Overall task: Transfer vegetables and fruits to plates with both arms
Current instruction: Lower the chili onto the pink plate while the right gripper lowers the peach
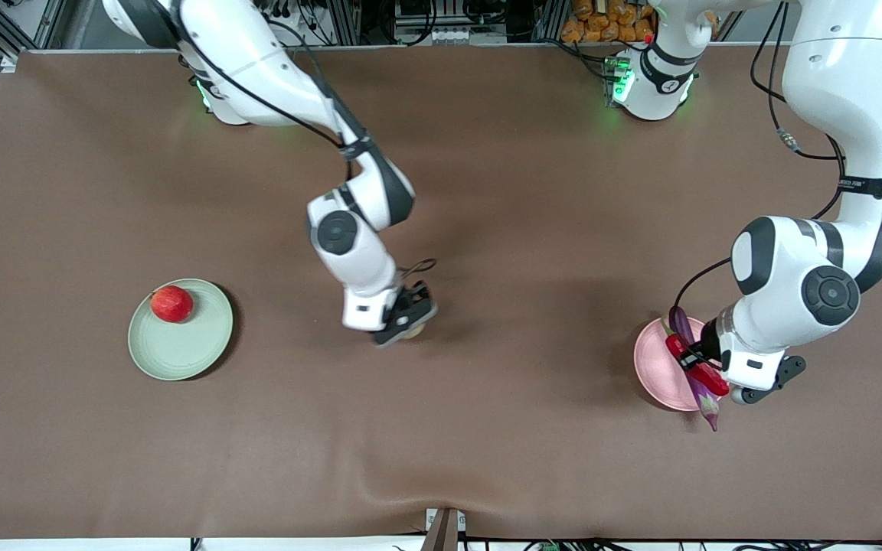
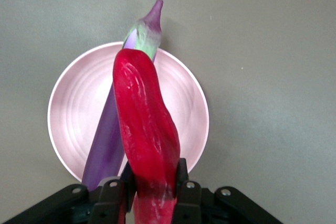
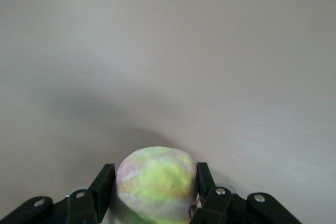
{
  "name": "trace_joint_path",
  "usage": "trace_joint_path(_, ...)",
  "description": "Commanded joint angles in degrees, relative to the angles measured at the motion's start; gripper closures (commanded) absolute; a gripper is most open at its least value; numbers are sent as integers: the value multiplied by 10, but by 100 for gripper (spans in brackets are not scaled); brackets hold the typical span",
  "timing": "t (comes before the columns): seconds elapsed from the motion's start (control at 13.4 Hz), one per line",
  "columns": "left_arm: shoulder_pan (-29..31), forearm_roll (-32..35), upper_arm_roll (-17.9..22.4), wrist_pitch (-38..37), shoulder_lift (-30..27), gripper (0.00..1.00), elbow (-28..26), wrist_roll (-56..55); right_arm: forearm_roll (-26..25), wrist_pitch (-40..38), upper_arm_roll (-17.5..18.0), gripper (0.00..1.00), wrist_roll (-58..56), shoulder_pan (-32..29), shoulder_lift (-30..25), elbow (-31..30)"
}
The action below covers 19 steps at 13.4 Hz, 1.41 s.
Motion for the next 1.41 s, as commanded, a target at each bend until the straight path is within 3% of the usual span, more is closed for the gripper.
trace_joint_path(0.0,5,12,-2,0,11,100,23,9,-11,-7,-48,100,-17,-14,-174,-175)
trace_joint_path(0.15,5,12,-2,0,13,100,23,11,-11,-56,-75,100,-92,-53,-247,-234)
trace_joint_path(0.37,5,12,-2,0,14,100,23,11,-11,-217,-82,100,-201,-167,-258,-215)
trace_joint_path(0.6,3,12,-2,0,16,100,23,11,-11,-204,-81,100,-312,-241,-209,-206)
trace_joint_path(0.82,2,12,-2,0,16,100,23,11,-3,-182,-80,95,-355,-251,-180,-202)
trace_joint_path(0.89,2,12,-2,0,17,100,23,11,-2,-170,-78,77,-355,-251,-170,-202)
trace_joint_path(1.04,1,12,-2,0,19,100,23,11,-2,-196,-78,0,-352,-253,-168,-176)
trace_joint_path(1.19,1,12,-2,1,24,100,23,11,-2,-284,-78,0,-349,-260,-155,-113)
trace_joint_path(1.34,1,11,-2,1,26,100,23,14,-3,-335,-78,0,-349,-271,-162,-95)
